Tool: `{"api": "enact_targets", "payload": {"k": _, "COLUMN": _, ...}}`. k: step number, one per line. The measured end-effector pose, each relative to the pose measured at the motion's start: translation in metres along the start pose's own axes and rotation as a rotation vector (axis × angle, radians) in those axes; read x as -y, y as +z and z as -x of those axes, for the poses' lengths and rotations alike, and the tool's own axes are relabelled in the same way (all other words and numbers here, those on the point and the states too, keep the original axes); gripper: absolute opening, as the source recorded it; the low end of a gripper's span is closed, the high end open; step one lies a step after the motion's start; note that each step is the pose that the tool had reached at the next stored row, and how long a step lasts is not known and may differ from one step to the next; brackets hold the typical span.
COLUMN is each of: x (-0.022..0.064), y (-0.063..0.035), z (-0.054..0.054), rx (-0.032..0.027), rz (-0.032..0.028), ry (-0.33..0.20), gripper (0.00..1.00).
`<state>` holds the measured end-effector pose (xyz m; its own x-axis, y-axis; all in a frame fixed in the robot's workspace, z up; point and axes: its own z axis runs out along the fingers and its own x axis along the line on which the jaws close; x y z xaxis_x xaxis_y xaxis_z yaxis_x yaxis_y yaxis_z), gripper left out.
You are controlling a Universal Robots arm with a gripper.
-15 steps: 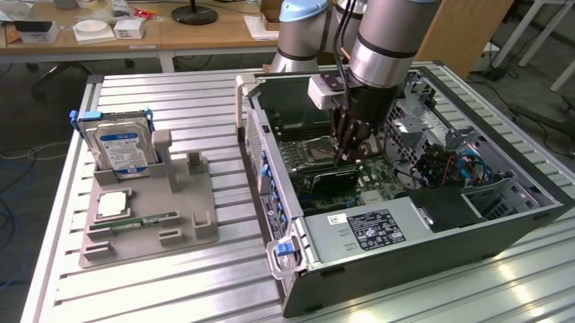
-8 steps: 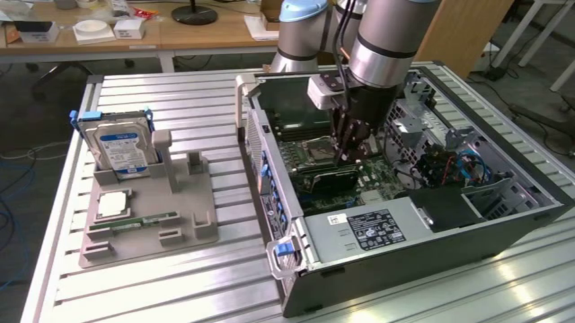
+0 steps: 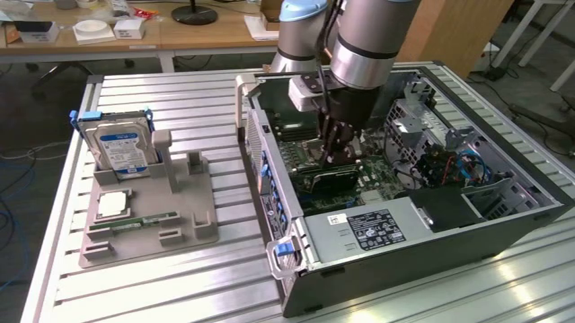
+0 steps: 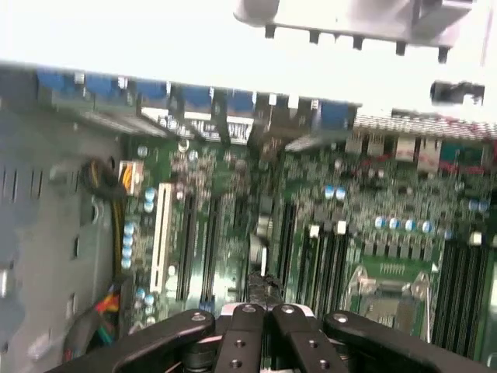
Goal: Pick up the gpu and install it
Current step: 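Press down on the gpu until it lock into place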
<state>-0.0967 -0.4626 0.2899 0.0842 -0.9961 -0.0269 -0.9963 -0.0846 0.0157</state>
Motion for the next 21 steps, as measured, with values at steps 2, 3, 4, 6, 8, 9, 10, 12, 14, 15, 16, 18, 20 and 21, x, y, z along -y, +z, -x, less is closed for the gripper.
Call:
{"api": "enact_targets", "payload": {"k": 2, "x": -0.0043, "y": 0.0000, "z": 0.000, "rx": 0.0000, "rz": 0.0001, "ry": -0.001, "gripper": 0.10}}
{"api": "enact_targets", "payload": {"k": 3, "x": -0.0067, "y": 0.0001, "z": 0.001, "rx": -0.0001, "rz": 0.0002, "ry": -0.002, "gripper": 0.10}}
{"api": "enact_targets", "payload": {"k": 4, "x": -0.0093, "y": 0.0001, "z": 0.001, "rx": -0.0001, "rz": 0.0002, "ry": -0.002, "gripper": 0.10}}
{"api": "enact_targets", "payload": {"k": 6, "x": -0.0148, "y": -0.0003, "z": 0.001, "rx": -0.0001, "rz": 0.0003, "ry": -0.003, "gripper": 0.10}}
{"api": "enact_targets", "payload": {"k": 8, "x": -0.0195, "y": -0.0009, "z": 0.002, "rx": -0.0002, "rz": 0.0004, "ry": -0.004, "gripper": 0.10}}
{"api": "enact_targets", "payload": {"k": 9, "x": -0.0215, "y": -0.0012, "z": 0.002, "rx": -0.0003, "rz": 0.0005, "ry": -0.005, "gripper": 0.10}}
{"api": "enact_targets", "payload": {"k": 10, "x": -0.0227, "y": -0.0022, "z": 0.002, "rx": -0.0005, "rz": 0.0007, "ry": -0.006, "gripper": 0.10}}
{"api": "enact_targets", "payload": {"k": 12, "x": -0.0230, "y": -0.0060, "z": 0.002, "rx": -0.0002, "rz": 0.0038, "ry": -0.006, "gripper": 0.10}}
{"api": "enact_targets", "payload": {"k": 14, "x": -0.0231, "y": -0.0089, "z": 0.002, "rx": 0.0013, "rz": 0.0171, "ry": -0.006, "gripper": 0.10}}
{"api": "enact_targets", "payload": {"k": 15, "x": -0.0230, "y": -0.0094, "z": 0.002, "rx": 0.0027, "rz": 0.0296, "ry": -0.005, "gripper": 0.10}}
{"api": "enact_targets", "payload": {"k": 16, "x": -0.0228, "y": -0.0096, "z": 0.002, "rx": 0.0045, "rz": 0.0468, "ry": -0.005, "gripper": 0.10}}
{"api": "enact_targets", "payload": {"k": 18, "x": -0.0222, "y": -0.0098, "z": 0.002, "rx": 0.0075, "rz": 0.0840, "ry": -0.004, "gripper": 0.10}}
{"api": "enact_targets", "payload": {"k": 20, "x": -0.0210, "y": -0.0098, "z": 0.001, "rx": 0.0106, "rz": 0.1197, "ry": -0.003, "gripper": 0.10}}
{"api": "enact_targets", "payload": {"k": 21, "x": -0.0202, "y": -0.0099, "z": 0.001, "rx": 0.0121, "rz": 0.1376, "ry": -0.003, "gripper": 0.10}}
